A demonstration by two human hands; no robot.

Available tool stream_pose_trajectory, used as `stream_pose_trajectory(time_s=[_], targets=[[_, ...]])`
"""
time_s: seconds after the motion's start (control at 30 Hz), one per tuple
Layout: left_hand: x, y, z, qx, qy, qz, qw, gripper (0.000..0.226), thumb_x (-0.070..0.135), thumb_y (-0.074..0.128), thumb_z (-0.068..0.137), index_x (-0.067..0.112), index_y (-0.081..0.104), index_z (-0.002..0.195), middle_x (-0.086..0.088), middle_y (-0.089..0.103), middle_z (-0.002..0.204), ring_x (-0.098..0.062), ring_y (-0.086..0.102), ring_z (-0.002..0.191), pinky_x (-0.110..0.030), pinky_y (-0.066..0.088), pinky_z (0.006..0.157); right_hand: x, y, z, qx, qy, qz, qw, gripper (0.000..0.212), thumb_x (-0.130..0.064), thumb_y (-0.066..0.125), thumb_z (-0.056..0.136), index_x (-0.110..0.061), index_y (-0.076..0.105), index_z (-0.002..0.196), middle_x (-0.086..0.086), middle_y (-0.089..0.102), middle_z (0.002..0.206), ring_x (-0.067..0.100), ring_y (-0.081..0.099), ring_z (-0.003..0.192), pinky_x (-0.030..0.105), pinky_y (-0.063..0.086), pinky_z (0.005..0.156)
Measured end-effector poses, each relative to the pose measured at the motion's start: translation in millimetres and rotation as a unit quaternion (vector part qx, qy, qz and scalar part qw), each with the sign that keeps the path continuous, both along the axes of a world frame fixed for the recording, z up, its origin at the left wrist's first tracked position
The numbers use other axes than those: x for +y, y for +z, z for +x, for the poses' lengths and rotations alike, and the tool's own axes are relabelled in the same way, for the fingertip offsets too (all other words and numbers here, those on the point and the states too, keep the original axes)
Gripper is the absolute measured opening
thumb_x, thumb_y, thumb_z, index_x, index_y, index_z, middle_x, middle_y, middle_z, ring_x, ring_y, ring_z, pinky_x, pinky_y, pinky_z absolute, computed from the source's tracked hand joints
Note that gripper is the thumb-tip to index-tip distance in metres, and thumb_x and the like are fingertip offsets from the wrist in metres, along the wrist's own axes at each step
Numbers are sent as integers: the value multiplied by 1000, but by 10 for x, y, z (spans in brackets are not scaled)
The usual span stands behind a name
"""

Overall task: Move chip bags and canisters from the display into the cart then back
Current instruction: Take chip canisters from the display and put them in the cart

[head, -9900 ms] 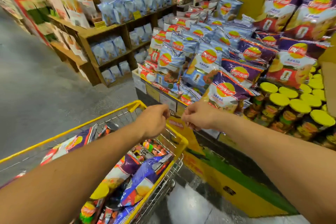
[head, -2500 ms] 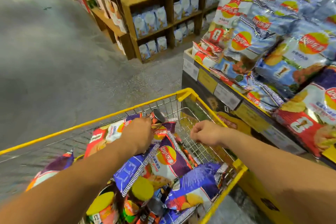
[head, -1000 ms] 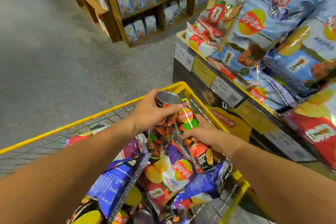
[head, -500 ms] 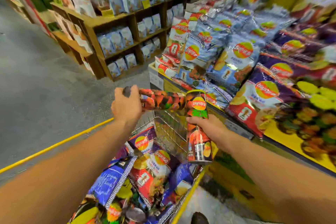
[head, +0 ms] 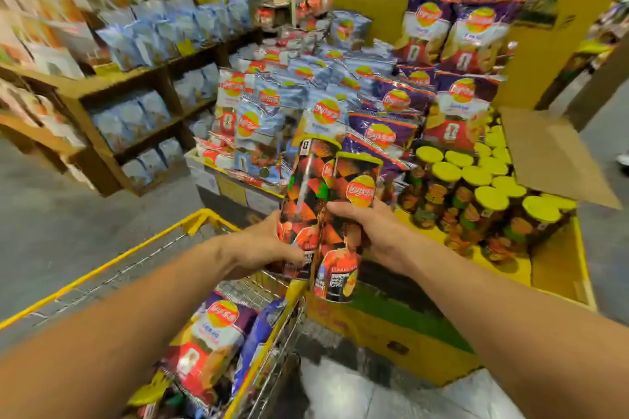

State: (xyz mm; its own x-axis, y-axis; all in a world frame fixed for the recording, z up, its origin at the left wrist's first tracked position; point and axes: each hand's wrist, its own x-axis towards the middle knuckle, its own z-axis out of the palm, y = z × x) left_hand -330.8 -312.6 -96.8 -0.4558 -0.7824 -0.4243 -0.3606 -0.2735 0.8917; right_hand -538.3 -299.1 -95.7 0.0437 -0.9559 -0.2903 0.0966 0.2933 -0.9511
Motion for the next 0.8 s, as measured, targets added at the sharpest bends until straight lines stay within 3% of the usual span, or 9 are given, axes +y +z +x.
stream_pose_trajectory(time_s=[0.07, 0.13, 0.2, 0.27, 0.4, 0.5, 0.63, 0.73, 0.8], targets=[[11, 28, -315, 16, 1, -1, 1000, 99, 4, 77, 52, 21, 35, 141, -4, 69, 97, -18, 66, 82, -31, 54, 68, 99, 107, -273, -1, -28, -7, 1000, 29, -31, 79, 80, -15, 70, 103, 4, 69, 75, 20, 60, 61, 32, 48, 63], [25, 68, -615, 6, 21, -30, 999, 106, 17, 85, 48, 36, 32, 138, -5, 67, 112, -20, 66, 92, -30, 53, 76, 160, 143, -511, -8, -56, -27, 998, 39, -39, 76, 82, -15, 69, 111, 5, 72, 83, 22, 64, 67, 31, 51, 65], [55, 158, -988, 63, 60, -52, 995, 77, 22, 87, 67, 19, 47, 133, -10, 69, 115, -22, 69, 94, -30, 56, 78, 220, 163, -767, -20, -74, -27, 997, 43, -47, 73, 82, -21, 69, 116, 2, 76, 101, 25, 73, 88, 39, 57, 85], [65, 252, -1298, 130, 94, -45, 986, 49, 35, 75, 81, 16, 60, 123, -9, 74, 110, -24, 72, 96, -36, 57, 83, 285, 204, -936, -27, -75, -14, 997, 49, -52, 71, 80, -23, 68, 120, 7, 75, 108, 32, 71, 101, 51, 54, 94], [44, 295, -1766, 108, 106, -86, 985, 61, 54, 81, 70, 30, 61, 123, 5, 75, 106, -13, 73, 92, -35, 57, 85, 389, 215, -1320, -7, -98, -21, 995, 55, -51, 74, 74, -23, 66, 121, 6, 75, 110, 28, 71, 104, 52, 53, 98], [11, 305, -2012, 58, 86, -111, 988, 77, 70, 78, 62, 38, 52, 126, 9, 72, 111, -14, 69, 101, -38, 54, 92, 467, 255, -1620, 31, -124, -27, 991, 42, -43, 79, 76, -22, 69, 110, 1, 76, 103, 23, 71, 102, 45, 55, 94], [-90, 347, -2320, 9, 22, -125, 992, 71, 80, 75, 56, 31, 66, 107, -2, 76, 97, -32, 72, 93, -56, 57, 84, 505, 288, -2020, 106, -150, -29, 982, 27, -31, 83, 75, -26, 68, 97, -11, 74, 90, 9, 69, 88, 19, 51, 67], [-180, 360, -2515, 27, 16, -181, 983, 80, 69, 84, 54, 37, 55, 121, 11, 72, 110, -17, 69, 103, -46, 56, 90, 426, 250, -2251, 158, -156, -15, 975, 67, -33, 90, 67, -23, 59, 126, -5, 69, 118, 17, 65, 105, 35, 53, 92], [-251, 378, -2627, 2, 4, -242, 970, 77, 57, 86, 61, 34, 46, 124, 16, 66, 111, -8, 64, 105, -31, 55, 89, 355, 238, -2366, 192, -165, 3, 967, 102, -33, 90, 67, -26, 31, 150, -5, 53, 135, 17, 55, 115, 34, 47, 94]])
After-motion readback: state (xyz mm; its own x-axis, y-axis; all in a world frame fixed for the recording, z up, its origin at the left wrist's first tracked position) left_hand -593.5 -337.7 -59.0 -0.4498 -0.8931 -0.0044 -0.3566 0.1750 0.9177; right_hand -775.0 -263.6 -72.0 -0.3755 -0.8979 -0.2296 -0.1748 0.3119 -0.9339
